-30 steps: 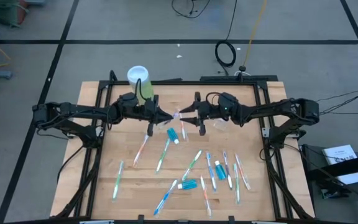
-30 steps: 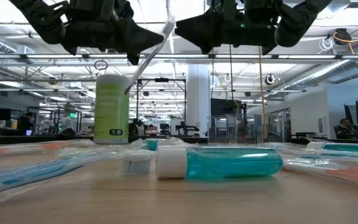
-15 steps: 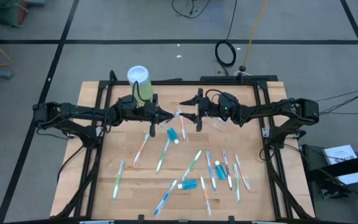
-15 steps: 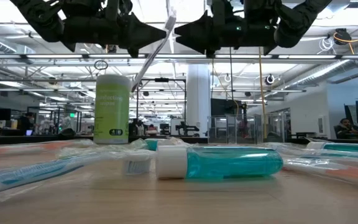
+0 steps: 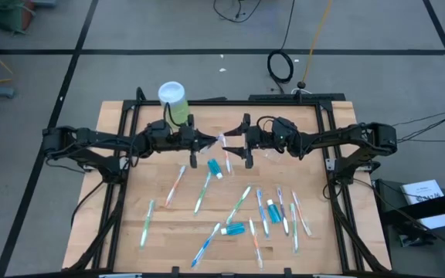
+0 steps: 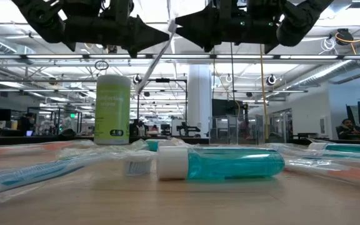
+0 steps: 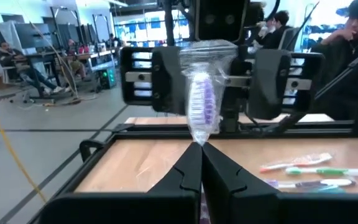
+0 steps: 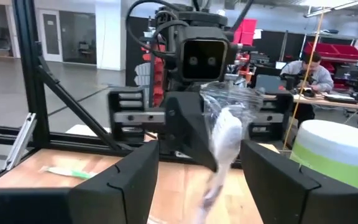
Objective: Pick & Place toothbrushing station
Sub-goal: Put the violet toothbrush into the transparent organizer
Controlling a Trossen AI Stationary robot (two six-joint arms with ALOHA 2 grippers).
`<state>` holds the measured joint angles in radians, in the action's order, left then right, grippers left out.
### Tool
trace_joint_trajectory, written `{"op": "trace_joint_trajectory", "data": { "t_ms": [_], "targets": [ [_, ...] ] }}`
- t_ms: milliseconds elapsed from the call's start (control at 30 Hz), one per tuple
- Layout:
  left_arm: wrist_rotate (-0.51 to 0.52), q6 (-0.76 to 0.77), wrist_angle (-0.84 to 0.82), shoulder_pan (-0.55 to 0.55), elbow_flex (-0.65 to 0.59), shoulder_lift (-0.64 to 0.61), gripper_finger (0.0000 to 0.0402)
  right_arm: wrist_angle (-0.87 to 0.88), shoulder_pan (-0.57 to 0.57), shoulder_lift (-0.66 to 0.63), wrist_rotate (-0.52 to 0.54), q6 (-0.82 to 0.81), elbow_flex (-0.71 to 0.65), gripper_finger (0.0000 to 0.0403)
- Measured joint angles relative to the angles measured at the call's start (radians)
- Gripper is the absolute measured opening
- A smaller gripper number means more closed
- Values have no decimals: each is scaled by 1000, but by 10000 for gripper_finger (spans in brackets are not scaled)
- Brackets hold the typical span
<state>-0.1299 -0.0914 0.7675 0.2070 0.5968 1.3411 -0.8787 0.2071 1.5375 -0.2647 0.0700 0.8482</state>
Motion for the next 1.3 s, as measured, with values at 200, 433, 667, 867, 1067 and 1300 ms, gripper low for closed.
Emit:
{"op": "trace_joint_trajectory", "data": {
  "t_ms": [200, 433, 667, 867, 1067, 1300],
  "targets": [
    [0, 7, 114, -2, 0, 84, 2, -6, 0, 0, 1, -5, 0, 215],
    [-1, 15, 152, -2, 0, 99, 8, 1, 0, 0, 2, -5, 0, 193],
    [-2, 24, 143, -2, 0, 99, 12, 1, 0, 0, 2, -5, 0, 129],
    [-2, 21, 138, -2, 0, 99, 16, 3, 1, 0, 3, -5, 0, 73],
    [-4, 24, 129, -2, 0, 99, 3, 14, 1, -1, 6, -2, 0, 42],
    [1, 23, 114, -2, 0, 99, 40, 34, 2, -1, 22, -2, 0, 61]
  ]
}}
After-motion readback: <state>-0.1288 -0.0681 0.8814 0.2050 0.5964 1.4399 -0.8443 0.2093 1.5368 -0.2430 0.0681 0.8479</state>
